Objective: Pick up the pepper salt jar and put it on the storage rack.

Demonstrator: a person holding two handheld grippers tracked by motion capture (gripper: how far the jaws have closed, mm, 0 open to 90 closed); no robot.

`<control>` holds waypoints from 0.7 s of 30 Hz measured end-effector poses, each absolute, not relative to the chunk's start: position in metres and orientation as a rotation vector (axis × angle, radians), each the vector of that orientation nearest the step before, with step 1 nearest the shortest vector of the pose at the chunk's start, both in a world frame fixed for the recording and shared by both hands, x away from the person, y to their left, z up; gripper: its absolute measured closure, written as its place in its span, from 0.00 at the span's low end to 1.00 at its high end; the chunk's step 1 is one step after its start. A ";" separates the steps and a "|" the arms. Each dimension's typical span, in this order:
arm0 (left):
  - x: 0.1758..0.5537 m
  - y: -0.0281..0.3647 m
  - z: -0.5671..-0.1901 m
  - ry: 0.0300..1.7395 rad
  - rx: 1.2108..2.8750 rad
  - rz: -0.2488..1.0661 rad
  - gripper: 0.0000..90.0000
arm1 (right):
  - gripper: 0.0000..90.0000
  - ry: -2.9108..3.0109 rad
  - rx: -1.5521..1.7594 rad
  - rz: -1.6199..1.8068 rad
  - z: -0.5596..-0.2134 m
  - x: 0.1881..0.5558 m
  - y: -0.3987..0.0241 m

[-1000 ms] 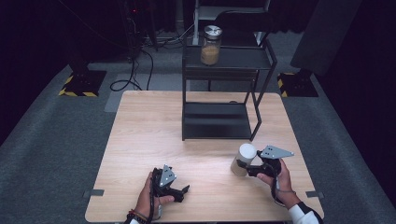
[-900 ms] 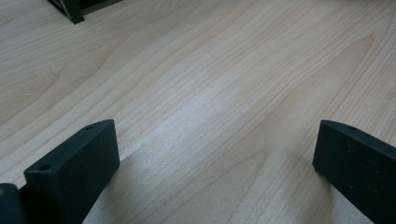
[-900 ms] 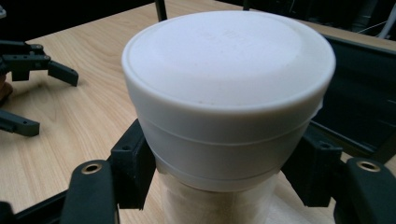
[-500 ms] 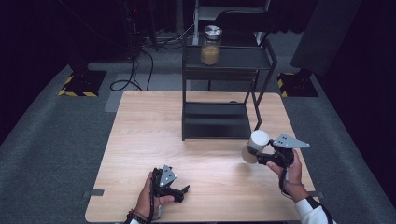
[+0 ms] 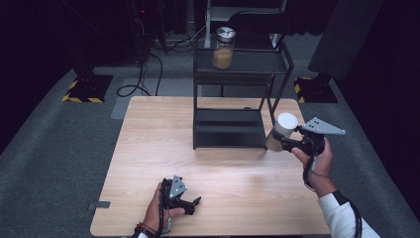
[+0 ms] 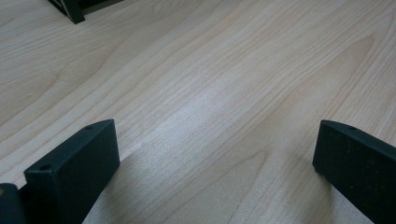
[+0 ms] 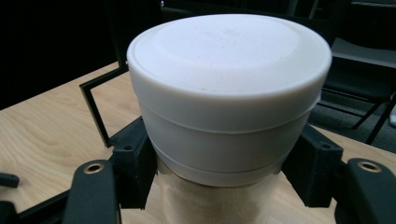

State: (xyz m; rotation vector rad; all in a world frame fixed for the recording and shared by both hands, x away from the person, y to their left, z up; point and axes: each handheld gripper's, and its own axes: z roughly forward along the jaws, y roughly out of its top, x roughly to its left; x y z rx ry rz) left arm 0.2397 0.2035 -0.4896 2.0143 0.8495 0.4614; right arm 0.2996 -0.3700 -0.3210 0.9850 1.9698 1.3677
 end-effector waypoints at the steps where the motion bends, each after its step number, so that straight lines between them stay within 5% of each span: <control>1: 0.240 0.203 -0.490 0.849 2.014 0.461 0.00 | 0.38 1.966 0.989 1.365 -0.318 0.301 -0.369; 21: 0.240 0.203 -0.490 0.850 2.014 0.461 0.00 | 0.38 1.879 0.989 1.338 -0.245 0.321 -0.349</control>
